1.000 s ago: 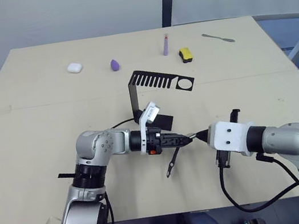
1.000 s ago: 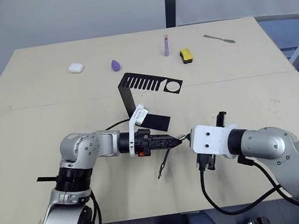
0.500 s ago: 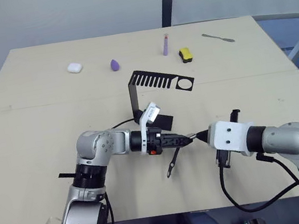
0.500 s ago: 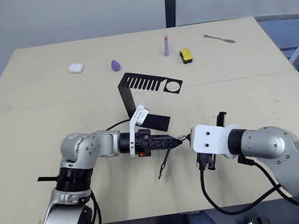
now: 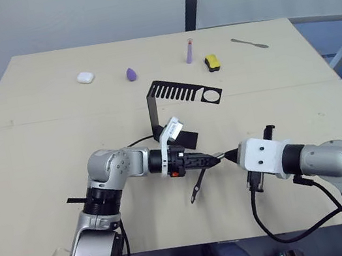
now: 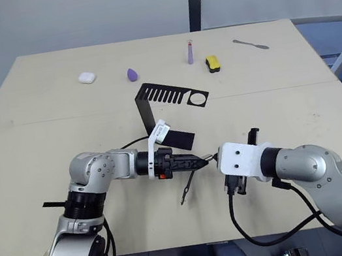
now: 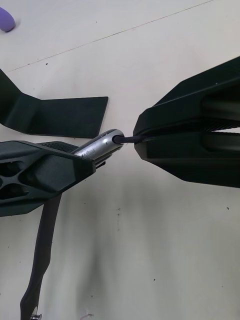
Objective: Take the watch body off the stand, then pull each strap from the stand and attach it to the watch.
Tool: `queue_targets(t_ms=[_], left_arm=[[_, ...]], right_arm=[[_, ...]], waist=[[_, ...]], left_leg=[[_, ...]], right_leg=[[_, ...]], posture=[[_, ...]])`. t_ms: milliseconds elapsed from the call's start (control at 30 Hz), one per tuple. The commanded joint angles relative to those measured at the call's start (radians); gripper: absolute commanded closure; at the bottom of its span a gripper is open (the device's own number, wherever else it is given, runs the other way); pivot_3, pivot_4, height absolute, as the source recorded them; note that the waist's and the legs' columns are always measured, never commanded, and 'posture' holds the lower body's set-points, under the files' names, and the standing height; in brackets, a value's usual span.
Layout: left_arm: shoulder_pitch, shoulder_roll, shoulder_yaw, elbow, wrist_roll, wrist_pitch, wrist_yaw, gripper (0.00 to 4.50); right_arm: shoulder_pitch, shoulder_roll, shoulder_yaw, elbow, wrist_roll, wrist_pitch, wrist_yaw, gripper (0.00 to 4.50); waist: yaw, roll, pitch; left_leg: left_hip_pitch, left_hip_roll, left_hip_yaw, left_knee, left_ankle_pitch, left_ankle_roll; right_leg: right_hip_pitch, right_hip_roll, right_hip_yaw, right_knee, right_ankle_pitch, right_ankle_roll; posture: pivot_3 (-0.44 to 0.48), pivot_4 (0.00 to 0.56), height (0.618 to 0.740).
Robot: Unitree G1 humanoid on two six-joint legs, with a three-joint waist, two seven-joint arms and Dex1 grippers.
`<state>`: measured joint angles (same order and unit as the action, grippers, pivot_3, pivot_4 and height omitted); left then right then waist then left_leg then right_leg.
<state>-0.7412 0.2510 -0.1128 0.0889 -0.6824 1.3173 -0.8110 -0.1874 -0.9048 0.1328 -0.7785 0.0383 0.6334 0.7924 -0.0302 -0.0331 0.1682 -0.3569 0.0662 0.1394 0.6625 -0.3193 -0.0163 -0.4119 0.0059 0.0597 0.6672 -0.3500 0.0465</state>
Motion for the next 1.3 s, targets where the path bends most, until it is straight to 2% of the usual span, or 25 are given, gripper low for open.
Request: queue_targets(t_ms=[33, 67, 100, 133, 200, 267, 367, 467, 567, 733, 967, 1133, 1233, 1300], left_arm=[[-0.008, 0.002, -0.024, -0.019, -0.004, -0.019, -0.012, 2.92], [-0.008, 0.006, -0.026, -0.024, -0.005, -0.025, -0.017, 2.92], [-0.01, 0.011, -0.028, -0.031, -0.005, -0.036, -0.024, 2.92], [-0.011, 0.015, -0.03, -0.035, -0.005, -0.043, -0.028, 2.92], [-0.011, 0.055, -0.066, -0.078, 0.018, -0.11, -0.069, 2.92], [0.003, 0.123, -0.129, -0.144, 0.068, -0.225, -0.132, 2.92], [0.045, 0.225, -0.209, -0.227, 0.188, -0.486, -0.223, 2.92], [0.093, 0.284, -0.251, -0.265, 0.315, -0.774, -0.281, 2.92], [0.14, 0.294, -0.253, -0.255, 0.425, -1.053, -0.284, 2.92], [0.18, 0.271, -0.222, -0.196, 0.53, -1.432, -0.26, 2.92], [0.166, 0.271, -0.192, -0.013, 0.676, -1.892, -0.181, 2.92], [0.154, 0.278, -0.186, 0.057, 0.704, -2.047, -0.151, 2.92], [0.145, 0.275, -0.186, 0.067, 0.681, -2.048, -0.153, 2.92], [0.145, 0.272, -0.188, 0.053, 0.638, -1.963, -0.172, 2.92]], right_arm=[[-0.018, 0.002, -0.024, -0.08, 0.017, -0.034, 0.008, 4.5], [-0.015, 0.0, -0.026, -0.08, 0.02, -0.03, 0.011, 4.5], [-0.007, -0.003, -0.036, -0.085, 0.036, -0.024, 0.022, 3.85], [-0.002, -0.005, -0.044, -0.089, 0.049, -0.019, 0.03, 3.56], [0.032, -0.014, -0.093, -0.105, 0.103, -0.003, 0.056, 2.55], [0.085, -0.012, -0.174, -0.117, 0.177, 0.009, 0.09, 1.6], [0.159, 0.027, -0.322, -0.121, 0.343, 0.034, 0.134, 0.12], [0.199, 0.054, -0.421, -0.122, 0.481, 0.052, 0.154, 0.05], [0.22, 0.067, -0.46, -0.113, 0.558, 0.056, 0.141, 0.05], [0.234, 0.056, -0.46, -0.1, 0.592, 0.038, 0.128, 0.05], [0.238, 0.039, -0.438, -0.089, 0.57, 0.005, 0.116, 0.05], [0.238, 0.033, -0.425, -0.076, 0.545, -0.019, 0.105, 0.05], [0.241, 0.031, -0.42, -0.073, 0.537, -0.027, 0.101, 0.05], [0.246, 0.029, -0.418, -0.072, 0.531, -0.031, 0.099, 0.05]], waist=[[0.0, 0.0, 0.0], [0.0, 0.0, 0.0], [0.0, 0.0, 0.0], [0.0, 0.0, 0.0], [0.0, 0.0, 0.0], [0.0, 0.0, 0.0], [0.0, 0.0, 0.0], [0.001, 0.0, 0.0], [0.001, 0.0, 0.0], [0.001, 0.0, 0.0], [0.0, 0.0, 0.0], [0.0, 0.0, 0.0], [0.0, 0.0, 0.0], [0.001, 0.0, 0.0]], left_leg=[[0.0, 0.0, 0.0, 0.0, 0.0, 0.0], [0.0, 0.0, 0.0, 0.0, 0.0, 0.0], [0.0, 0.0, 0.0, 0.0, 0.0, 0.0], [0.0, 0.0, 0.0, 0.0, 0.0, 0.0], [0.0, 0.0, 0.0, 0.0, 0.0, 0.0], [0.0, 0.0, 0.0, 0.0, 0.0, 0.0], [0.001, 0.0, 0.0, -0.001, 0.0, -0.001], [0.002, 0.0, 0.001, -0.001, 0.0, -0.001], [0.002, 0.0, 0.001, -0.001, -0.001, 0.0], [0.001, 0.0, 0.001, -0.001, -0.001, 0.001], [0.001, 0.001, 0.001, -0.001, -0.002, 0.002], [0.001, 0.001, 0.001, -0.001, -0.002, 0.002], [0.001, 0.001, 0.001, -0.001, -0.002, 0.002], [0.001, 0.001, 0.002, 0.0, -0.002, 0.002]], right_leg=[[0.0, 0.0, 0.0, 0.0, 0.0, 0.0], [0.0, 0.0, 0.0, 0.0, 0.0, 0.0], [0.0, 0.0, 0.0, 0.0, 0.0, 0.0], [0.0, 0.0, 0.0, 0.0, 0.0, 0.0], [0.0, 0.0, 0.0, 0.0, 0.0, 0.0], [0.0, 0.0, 0.0, 0.0, 0.0, 0.0], [0.0, 0.0, 0.0, 0.0, 0.0, 0.0], [0.001, 0.0, 0.0, 0.0, 0.0, -0.001], [0.002, 0.0, 0.001, 0.0, 0.0, -0.001], [0.002, 0.0, 0.001, -0.001, 0.0, -0.001], [0.002, 0.0, 0.001, -0.001, 0.0, 0.0], [0.002, 0.0, 0.001, -0.001, 0.0, 0.0], [0.002, 0.0, 0.001, -0.001, 0.0, 0.0], [0.002, 0.0, 0.001, -0.001, 0.0, 0.0]], posture=[[0.0, 0.15, 0.74], [0.0, 0.15, 0.74], [0.0, 0.15, 0.74], [0.0, 0.15, 0.74], [0.0, 0.15, 0.74], [0.0, 0.15, 0.74], [0.0, 0.15, 0.74], [0.0, 0.15, 0.74], [0.0, 0.15, 0.74], [0.0, 0.15, 0.74], [0.0, 0.15, 0.74], [0.0, 0.15, 0.74], [0.0, 0.15, 0.74], [0.0, 0.15, 0.74]])
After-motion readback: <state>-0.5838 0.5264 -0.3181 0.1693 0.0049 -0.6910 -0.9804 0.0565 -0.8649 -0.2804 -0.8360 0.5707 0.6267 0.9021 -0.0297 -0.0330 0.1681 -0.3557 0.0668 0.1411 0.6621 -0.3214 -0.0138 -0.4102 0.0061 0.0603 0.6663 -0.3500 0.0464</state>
